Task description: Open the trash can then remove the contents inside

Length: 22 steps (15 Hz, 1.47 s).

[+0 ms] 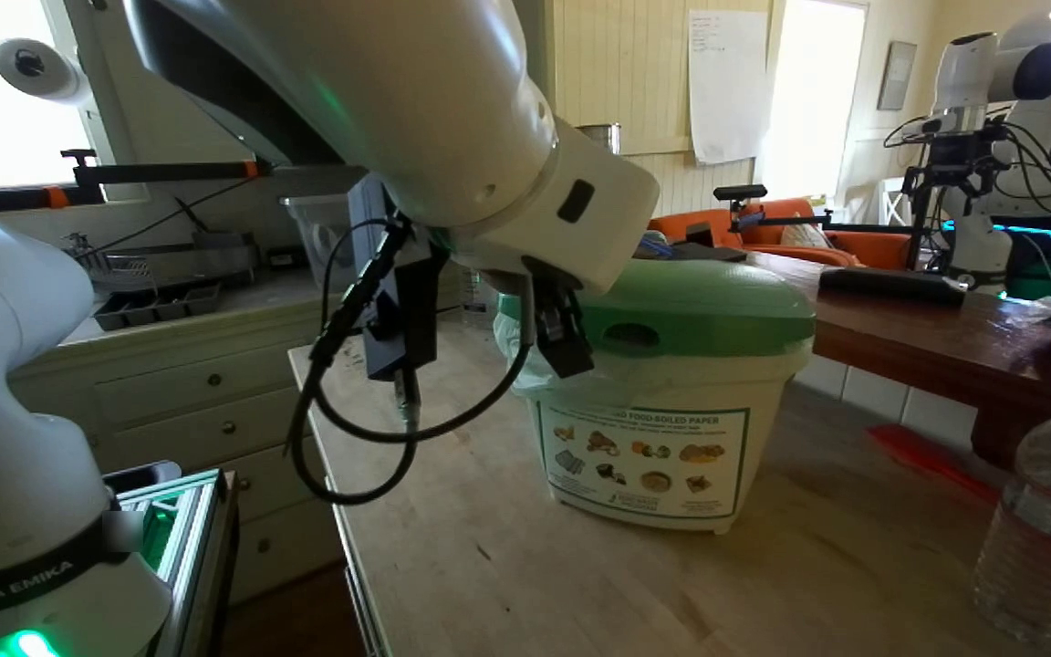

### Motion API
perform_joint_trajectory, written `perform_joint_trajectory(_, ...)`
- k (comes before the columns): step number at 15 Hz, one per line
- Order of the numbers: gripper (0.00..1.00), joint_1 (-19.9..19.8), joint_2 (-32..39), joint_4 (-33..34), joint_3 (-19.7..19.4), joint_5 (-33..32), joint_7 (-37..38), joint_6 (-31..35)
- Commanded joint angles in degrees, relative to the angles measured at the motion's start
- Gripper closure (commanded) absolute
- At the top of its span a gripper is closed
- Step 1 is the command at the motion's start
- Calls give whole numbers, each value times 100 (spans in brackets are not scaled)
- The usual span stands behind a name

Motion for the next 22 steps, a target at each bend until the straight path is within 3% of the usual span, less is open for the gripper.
perform_joint_trajectory(1, 0, -91, -224, -62, 129, 150, -218, -18)
perform_joint_trajectory(8, 0, -60, -905, -78, 398, 56, -391, 129)
perform_joint_trajectory(13, 0, 26, -1287, 8, 775, -12, -311, 623)
perform_joint_trajectory(22, 0, 429, -1273, 357, 1226, -317, -139, 1235)
